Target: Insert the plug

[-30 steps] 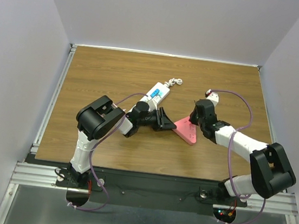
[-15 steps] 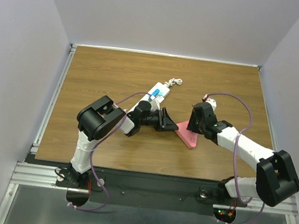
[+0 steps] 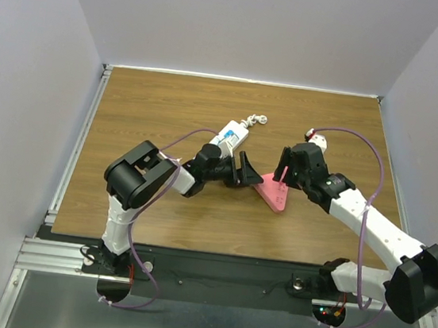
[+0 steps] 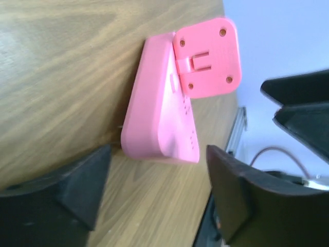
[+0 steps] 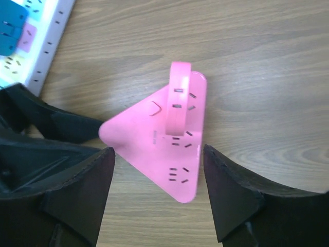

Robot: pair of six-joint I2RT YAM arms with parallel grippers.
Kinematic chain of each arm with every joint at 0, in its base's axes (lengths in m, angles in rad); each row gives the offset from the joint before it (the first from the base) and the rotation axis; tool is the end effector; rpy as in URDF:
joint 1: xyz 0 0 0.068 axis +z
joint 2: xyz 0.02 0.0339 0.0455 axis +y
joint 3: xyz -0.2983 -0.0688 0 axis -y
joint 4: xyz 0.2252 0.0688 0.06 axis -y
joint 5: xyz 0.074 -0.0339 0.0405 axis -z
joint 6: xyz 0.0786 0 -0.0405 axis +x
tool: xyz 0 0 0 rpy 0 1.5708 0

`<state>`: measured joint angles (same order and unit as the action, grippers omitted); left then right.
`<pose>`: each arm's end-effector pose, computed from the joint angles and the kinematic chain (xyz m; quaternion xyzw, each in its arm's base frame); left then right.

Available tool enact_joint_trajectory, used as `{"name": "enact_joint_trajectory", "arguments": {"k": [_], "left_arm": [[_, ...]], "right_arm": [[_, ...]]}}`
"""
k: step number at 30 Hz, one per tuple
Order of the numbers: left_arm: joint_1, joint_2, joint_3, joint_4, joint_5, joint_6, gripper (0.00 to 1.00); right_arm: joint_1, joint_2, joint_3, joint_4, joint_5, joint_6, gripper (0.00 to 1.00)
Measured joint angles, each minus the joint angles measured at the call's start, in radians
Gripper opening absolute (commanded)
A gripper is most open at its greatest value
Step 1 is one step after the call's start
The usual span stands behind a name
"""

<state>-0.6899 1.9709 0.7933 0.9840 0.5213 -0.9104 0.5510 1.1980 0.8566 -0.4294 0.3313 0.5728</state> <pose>0.2970 -0.2959 0.1759 0.0807 0.7595 -0.5791 0.2849 0.2264 0.1091 0.2691 0.0741 0.9077 0.0761 0.4059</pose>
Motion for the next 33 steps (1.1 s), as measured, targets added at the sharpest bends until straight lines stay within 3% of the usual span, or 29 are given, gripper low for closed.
{"name": "enact_joint_trajectory", "arguments": {"k": [9,14,19,26,33], "left_arm": [[0.019,-0.217,-0.041,-0.181,-0.116,0.116,0.99],[0.023,-0.481,-0.06,-0.362,-0.238,0.219,0.99],[0.024,-0.751,-0.013,-0.602,-0.464,0.33,0.99],[0.028,-0.925,0.136,-0.909,-0.773,0.443,0.99],[0.031,-1.065,0.17,-1.089,-0.934,0.473,0.99]], "right_arm": [[0.0,-0.001,0.011,-0.042,0.043,-0.027,0.99],[-0.005,-0.001,0.049,-0.038,0.063,-0.049,1.0],[-0.03,0.001,0.054,-0.033,0.066,-0.055,1.0],[-0.074,0.001,0.066,-0.035,0.15,-0.054,1.0],[-0.075,-0.027,0.119,-0.027,0.24,-0.083,1.0]]}}
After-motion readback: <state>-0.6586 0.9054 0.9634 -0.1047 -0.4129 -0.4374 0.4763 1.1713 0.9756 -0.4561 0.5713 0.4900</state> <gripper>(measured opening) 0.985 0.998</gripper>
